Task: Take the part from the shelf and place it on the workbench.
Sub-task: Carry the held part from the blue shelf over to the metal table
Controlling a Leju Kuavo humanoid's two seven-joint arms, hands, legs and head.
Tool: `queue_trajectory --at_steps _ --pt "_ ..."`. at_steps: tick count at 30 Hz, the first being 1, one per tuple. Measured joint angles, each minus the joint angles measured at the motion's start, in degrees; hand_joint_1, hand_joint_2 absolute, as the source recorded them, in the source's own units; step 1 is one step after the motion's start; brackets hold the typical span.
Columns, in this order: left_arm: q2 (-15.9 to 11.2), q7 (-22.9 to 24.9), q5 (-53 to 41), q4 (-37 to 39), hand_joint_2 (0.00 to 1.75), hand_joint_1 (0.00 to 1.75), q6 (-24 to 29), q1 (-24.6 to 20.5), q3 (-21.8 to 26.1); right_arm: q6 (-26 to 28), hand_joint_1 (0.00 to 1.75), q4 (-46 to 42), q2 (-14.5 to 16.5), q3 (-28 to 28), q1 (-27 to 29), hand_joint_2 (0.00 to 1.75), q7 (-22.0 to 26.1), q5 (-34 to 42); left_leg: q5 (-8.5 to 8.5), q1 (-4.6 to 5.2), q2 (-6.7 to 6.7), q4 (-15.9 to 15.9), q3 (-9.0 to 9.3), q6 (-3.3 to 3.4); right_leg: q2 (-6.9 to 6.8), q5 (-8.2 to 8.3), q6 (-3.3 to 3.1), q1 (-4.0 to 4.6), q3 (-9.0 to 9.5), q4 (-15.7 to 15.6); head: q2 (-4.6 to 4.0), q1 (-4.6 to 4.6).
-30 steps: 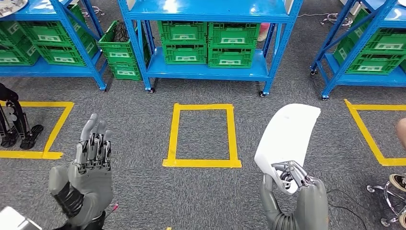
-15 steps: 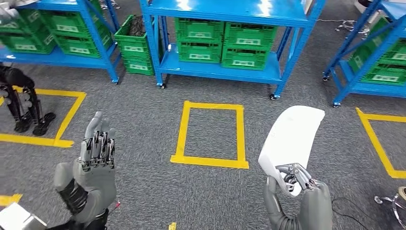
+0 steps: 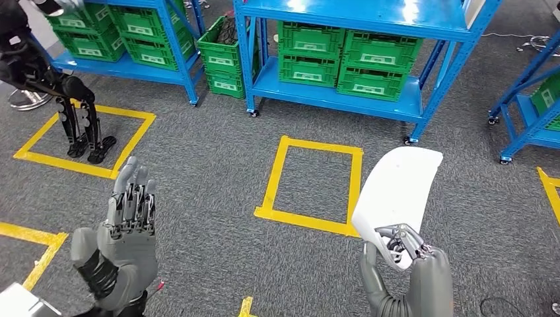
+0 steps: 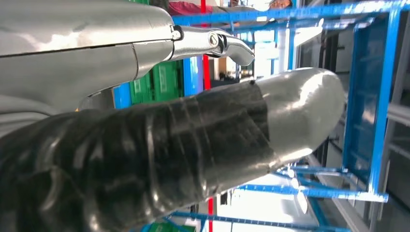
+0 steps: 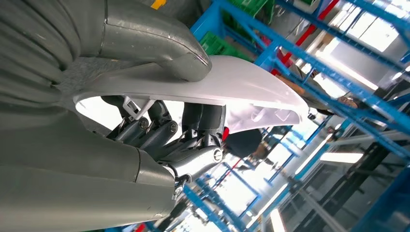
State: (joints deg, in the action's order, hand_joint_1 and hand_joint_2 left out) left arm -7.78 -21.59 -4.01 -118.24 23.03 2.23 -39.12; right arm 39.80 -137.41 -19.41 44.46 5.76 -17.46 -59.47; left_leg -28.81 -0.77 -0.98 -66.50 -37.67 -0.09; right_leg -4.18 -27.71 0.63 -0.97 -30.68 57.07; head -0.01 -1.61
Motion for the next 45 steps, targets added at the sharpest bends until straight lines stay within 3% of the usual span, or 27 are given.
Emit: queue_trajectory --at_steps 2,3,6,8,10,11,12,13,15,17,19,21,23,25,27,28,29,31,33,34,36,37,39,40,42,43,45 --pt "0.01 -0.01 -0.12 0.00 0.00 0.00 0.08 -0.12 -0.02 0.01 1.75 0.00 0.00 0.00 0.12 1.75 0.00 -0.01 1.56 0.43 -2.13 6.90 3.88 0.64 -1.04 -0.15 0.50 0.28 0.07 0.12 -0.01 -0.37" --pt "0.01 -0.02 -0.21 0.00 0.00 0.00 0.11 -0.16 -0.03 0.01 1.75 0.00 -0.01 0.00 0.19 1.75 0.00 -0.01 1.62 0.65 -2.62 8.54 4.66 1.00 -1.50 -0.21 0.88 0.37 0.12 0.12 -0.01 -0.38" --pt "0.02 -0.03 -0.45 -0.01 0.00 0.00 0.16 -0.03 -0.07 0.01 1.75 0.00 -0.02 -0.07 0.24 1.75 0.00 0.00 1.91 0.79 -0.94 9.42 4.71 2.12 -2.73 -0.39 2.08 0.27 0.33 -0.03 0.00 -0.29" --pt "0.07 -0.04 -0.50 -0.01 0.00 0.00 0.21 -0.05 -0.13 0.03 1.75 -0.02 -0.03 -0.24 0.27 1.75 0.03 0.00 2.65 0.44 0.40 10.01 5.22 2.83 -0.56 -2.19 2.76 0.08 -0.78 2.41 0.00 -0.01" --pt "0.09 -0.04 -0.55 0.02 0.00 0.00 0.28 -0.11 -0.21 0.06 1.75 -0.04 -0.09 -0.41 0.42 1.75 0.10 0.02 3.10 0.30 1.75 10.13 5.21 3.28 2.58 -5.78 3.07 -0.05 -3.83 9.12 0.00 0.83" --pt "0.10 -0.04 -0.57 0.05 0.00 0.00 0.30 -0.09 -0.25 0.07 1.75 -0.04 -0.11 -0.46 0.50 1.75 0.15 0.05 3.19 0.37 2.51 10.04 5.03 3.40 3.24 -7.25 3.12 -0.04 -5.52 12.85 0.00 1.23" --pt "0.09 -0.03 -0.60 0.09 0.00 0.00 0.32 -0.06 -0.28 0.07 1.75 -0.03 -0.14 -0.50 0.55 1.75 0.20 0.10 3.20 0.43 3.34 9.91 4.89 3.41 3.49 -7.76 3.12 -0.02 -6.67 15.25 0.00 1.53" --pt "0.09 -0.04 -0.62 0.13 0.00 0.00 0.34 -0.05 -0.30 0.07 1.75 -0.02 -0.14 -0.56 0.58 1.75 0.27 0.15 3.20 0.49 4.23 9.73 4.80 3.41 3.64 -7.15 3.06 0.01 -6.96 15.65 0.00 1.74" --pt "0.09 -0.04 -0.66 0.19 0.00 0.00 0.40 -0.05 -0.31 0.07 1.75 0.00 -0.15 -0.71 0.59 1.75 0.44 0.22 3.14 0.56 6.06 9.33 4.71 3.34 4.55 -3.27 2.63 0.04 -4.88 10.35 -0.01 2.13" --pt "0.10 -0.10 -0.72 0.22 0.00 0.00 0.45 -0.10 -0.32 0.07 1.75 -0.01 -0.16 -0.80 0.58 1.75 0.65 0.28 3.12 0.51 7.69 9.02 4.43 3.06 7.58 -0.48 1.73 -0.08 -1.94 3.33 0.00 2.36" --pt "0.11 -0.23 -0.91 0.25 0.00 0.00 0.48 -0.14 -0.33 0.07 1.75 -0.04 -0.17 -0.82 0.51 1.75 0.93 0.39 3.37 0.14 9.05 8.86 3.71 2.31 9.31 -0.23 1.06 0.02 -0.49 0.51 -0.01 2.57" --pt "0.11 -0.46 -1.47 0.18 0.00 0.00 0.55 -0.07 -0.33 0.03 1.75 -0.07 -0.16 -0.84 0.32 1.75 1.28 0.50 3.76 -0.24 10.20 8.87 2.93 1.41 8.06 0.11 0.70 0.07 -0.01 -0.24 -0.02 2.86" --pt "0.09 -0.69 -2.56 -0.10 0.00 0.00 0.73 -0.18 -0.34 -0.07 1.75 -0.05 -0.15 -0.86 0.08 1.75 1.58 0.61 2.86 0.01 7.79 7.23 1.64 0.76 6.46 0.66 0.22 -0.21 0.51 -1.30 -0.01 2.54" --pt "0.09 -0.58 -4.02 -0.52 0.00 0.00 0.86 -0.50 -0.38 -0.19 1.75 0.00 -0.15 -0.86 -0.01 1.75 1.89 0.85 -0.02 0.07 3.35 1.35 -1.45 0.11 4.67 0.85 -0.11 -0.23 0.87 -1.81 -0.01 1.72" --pt "0.08 -0.03 -5.54 -0.95 0.00 0.00 0.95 -0.65 -0.41 -0.24 1.75 0.16 -0.13 -0.86 -0.01 1.75 2.24 1.19 -2.22 -0.36 1.54 -5.11 -4.77 -0.50 2.83 0.74 -0.15 -0.19 0.86 -1.76 -0.01 1.19" --pt "0.08 0.40 -6.32 -1.22 0.00 0.00 1.09 -0.67 -0.42 -0.26 1.75 0.28 -0.11 -0.86 -0.01 1.75 2.45 1.37 -2.02 -0.53 1.24 -6.02 -5.23 -0.71 1.91 0.65 -0.04 -0.23 0.87 -1.71 -0.01 1.02" --pt "0.08 0.85 -7.09 -1.57 0.00 0.00 1.28 -0.74 -0.42 -0.30 1.75 0.39 -0.09 -0.86 -0.03 1.75 2.68 1.54 -0.91 -0.66 0.94 -4.69 -4.47 -0.86 1.04 0.53 0.13 -0.30 0.89 -1.62 0.00 0.81" --pt "0.07 1.73 -8.51 -2.44 0.00 0.00 1.79 -0.98 -0.43 -0.40 1.75 0.54 -0.04 -0.86 -0.05 1.75 3.09 1.84 1.92 -0.70 -0.92 2.56 -0.29 -0.93 -0.51 0.18 0.69 -0.41 1.05 -1.22 -0.01 0.33" --pt "0.08 2.45 -9.69 -3.33 0.00 0.00 2.28 -1.25 -0.44 -0.58 1.75 0.57 -0.01 -0.87 -0.04 1.75 3.37 2.04 2.82 -0.52 -3.06 7.98 3.33 -0.34 -1.60 -0.40 1.56 -0.20 0.83 -0.84 -0.02 -0.02" --pt "0.08 2.78 -10.27 -3.78 0.00 0.00 2.53 -1.34 -0.43 -0.68 1.75 0.57 0.01 -0.88 -0.04 1.75 3.50 2.13 2.59 -0.36 -3.43 8.81 3.82 0.15 -2.11 -0.62 2.02 -0.09 0.93 -0.78 -0.02 -0.01" --pt "0.07 3.46 -11.41 -4.74 0.00 0.00 2.98 -1.43 -0.43 -0.84 1.75 0.57 0.06 -0.88 -0.14 1.75 3.75 2.27 2.75 -0.23 -1.92 8.88 3.76 1.22 -3.24 -0.89 2.90 -0.23 1.64 -0.97 -0.01 0.21" --pt "0.07 3.80 -11.96 -5.23 0.00 0.00 3.12 -1.46 -0.43 -0.93 1.75 0.57 0.09 -0.88 -0.24 1.75 3.84 2.36 2.95 -0.27 -1.18 9.05 3.78 1.64 -2.85 -1.29 3.32 -0.38 1.83 -0.65 -0.01 0.37" --pt "0.07 4.46 -12.89 -6.03 0.00 0.00 3.26 -1.74 -0.43 -1.11 1.75 0.58 0.15 -0.89 -0.35 1.75 4.03 2.46 3.49 -0.41 0.29 9.39 4.14 2.43 0.04 -3.84 3.77 -0.58 0.41 2.93 0.00 0.91" --pt "0.07 4.73 -13.31 -6.31 0.00 0.00 3.31 -1.91 -0.42 -1.20 1.75 0.59 0.16 -0.90 -0.36 1.75 4.11 2.52 3.68 -0.32 1.03 9.42 4.00 2.69 1.86 -5.84 3.75 -0.56 -1.20 6.57 -0.01 1.42" --pt "0.05 5.26 -14.04 -6.74 0.00 0.00 3.48 -2.10 -0.42 -1.34 1.75 0.65 0.19 -0.90 -0.33 1.75 4.21 2.60 3.89 0.02 2.76 9.32 3.65 2.99 3.40 -8.80 3.48 -0.37 -4.77 14.12 0.00 2.18" --pt "0.03 5.51 -14.42 -6.98 0.00 0.00 3.66 -2.09 -0.42 -1.40 1.75 0.71 0.20 -0.90 -0.33 1.75 4.26 2.63 3.92 0.20 3.71 9.24 3.53 3.04 3.61 -8.84 3.27 -0.26 -5.78 15.87 -0.01 2.42" --pt "-0.04 5.91 -15.07 -7.61 0.00 0.00 4.12 -2.07 -0.42 -1.45 1.75 0.83 0.21 -0.91 -0.33 1.75 4.34 2.67 3.94 0.45 5.59 9.04 3.47 3.05 4.17 -5.61 2.56 0.02 -4.81 12.55 -0.02 2.68"
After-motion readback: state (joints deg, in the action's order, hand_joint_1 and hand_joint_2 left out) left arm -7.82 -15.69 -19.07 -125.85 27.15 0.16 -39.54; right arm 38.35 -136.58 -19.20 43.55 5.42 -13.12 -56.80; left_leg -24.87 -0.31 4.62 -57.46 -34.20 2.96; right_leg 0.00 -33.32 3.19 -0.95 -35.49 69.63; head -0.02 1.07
